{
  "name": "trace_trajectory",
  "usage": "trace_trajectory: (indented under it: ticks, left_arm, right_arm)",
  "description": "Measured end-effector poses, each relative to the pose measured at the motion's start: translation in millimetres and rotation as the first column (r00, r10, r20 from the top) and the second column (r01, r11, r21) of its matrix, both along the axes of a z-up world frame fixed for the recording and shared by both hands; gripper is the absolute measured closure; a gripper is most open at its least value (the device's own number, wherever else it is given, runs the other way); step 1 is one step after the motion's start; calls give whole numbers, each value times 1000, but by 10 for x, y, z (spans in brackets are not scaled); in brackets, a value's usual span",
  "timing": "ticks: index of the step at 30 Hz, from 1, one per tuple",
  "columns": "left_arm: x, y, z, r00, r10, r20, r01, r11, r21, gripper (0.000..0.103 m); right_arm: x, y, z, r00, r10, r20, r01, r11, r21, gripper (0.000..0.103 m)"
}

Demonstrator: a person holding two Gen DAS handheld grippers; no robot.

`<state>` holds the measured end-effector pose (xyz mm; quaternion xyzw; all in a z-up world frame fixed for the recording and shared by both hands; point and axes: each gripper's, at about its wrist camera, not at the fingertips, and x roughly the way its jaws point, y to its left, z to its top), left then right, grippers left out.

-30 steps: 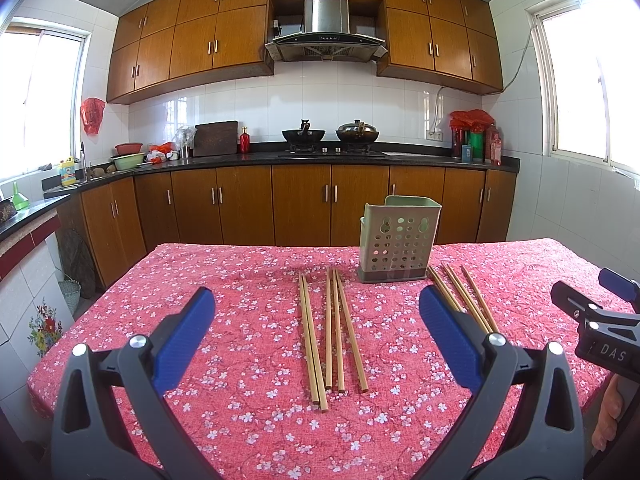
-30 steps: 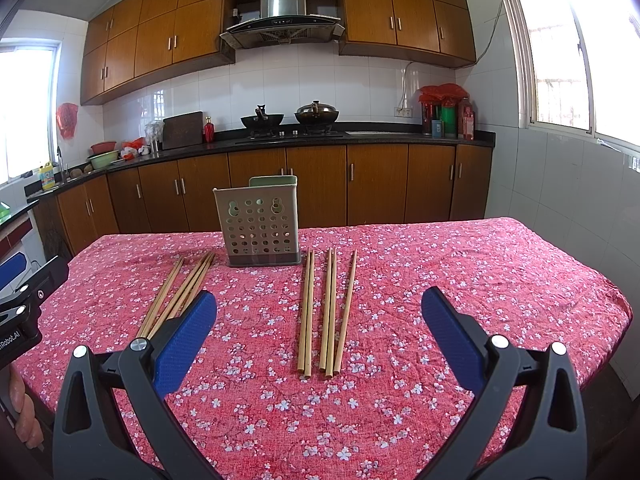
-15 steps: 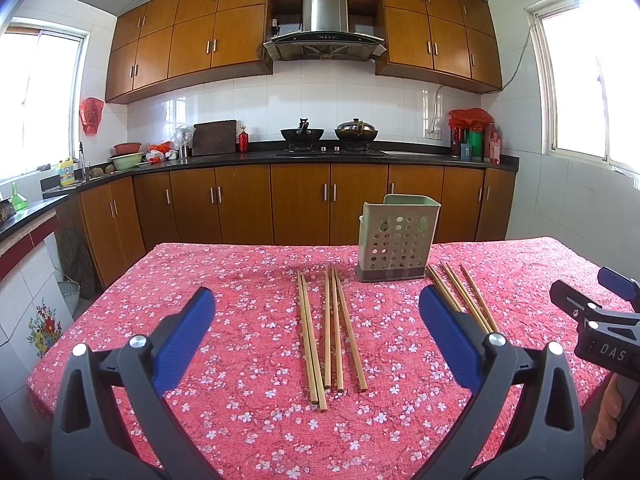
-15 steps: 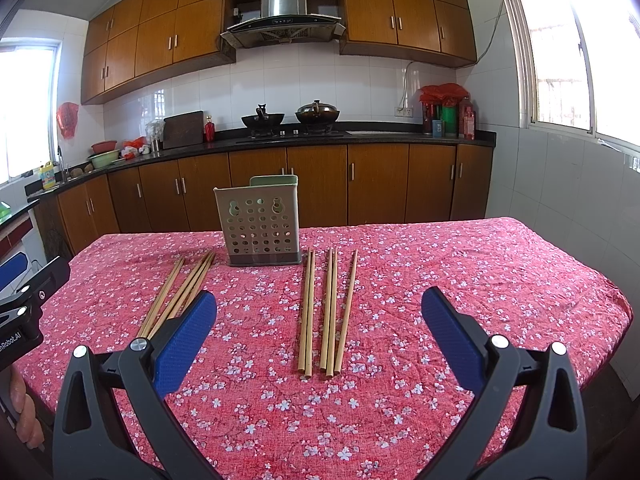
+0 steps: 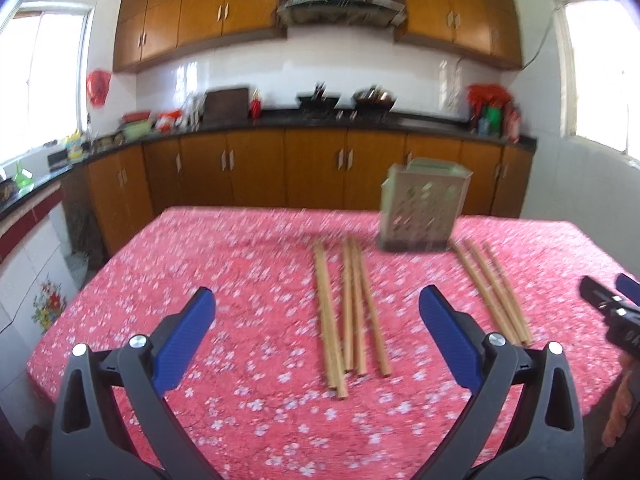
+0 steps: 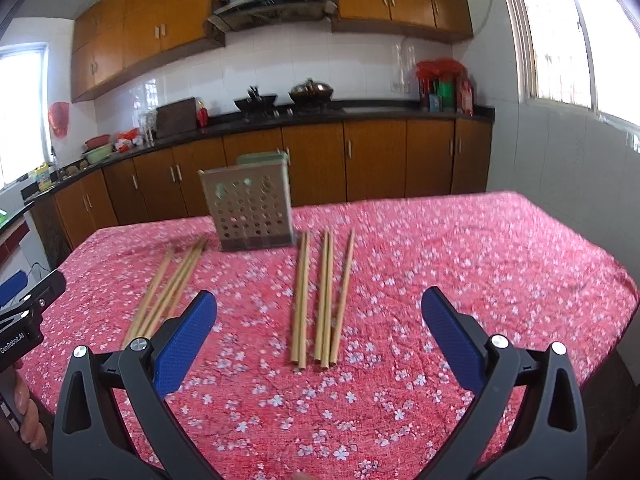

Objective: Organize utensils
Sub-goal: 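Lower the left tool onto one wooden chopstick and close it while the right tool grasps another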

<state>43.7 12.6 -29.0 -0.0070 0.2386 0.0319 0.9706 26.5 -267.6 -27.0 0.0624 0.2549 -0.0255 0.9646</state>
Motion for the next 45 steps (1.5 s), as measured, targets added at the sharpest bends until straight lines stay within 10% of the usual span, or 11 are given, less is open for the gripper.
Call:
trace_trajectory:
  ticks: [3, 9, 19, 45]
  left_arm:
    - [243, 164, -123, 994, 44, -96, -45, 999, 1, 4]
    - [625, 387, -367, 971, 66, -231, -69, 998, -5, 20]
    - [911, 401, -649, 935, -32, -353, -1, 996, -92, 52]
    - [1191, 293, -834, 905, -48, -423, 63, 998, 22, 94]
  right_arm:
    - [267, -168, -150, 993, -31, -110, 35, 999, 35, 3]
    - [822, -295, -487, 953, -9, -303, 30, 997, 66, 55]
    - [1165, -228, -765, 915, 32, -401, 3, 996, 87, 95]
    - [1129, -232, -770, 930, 40, -365, -31, 999, 31, 95]
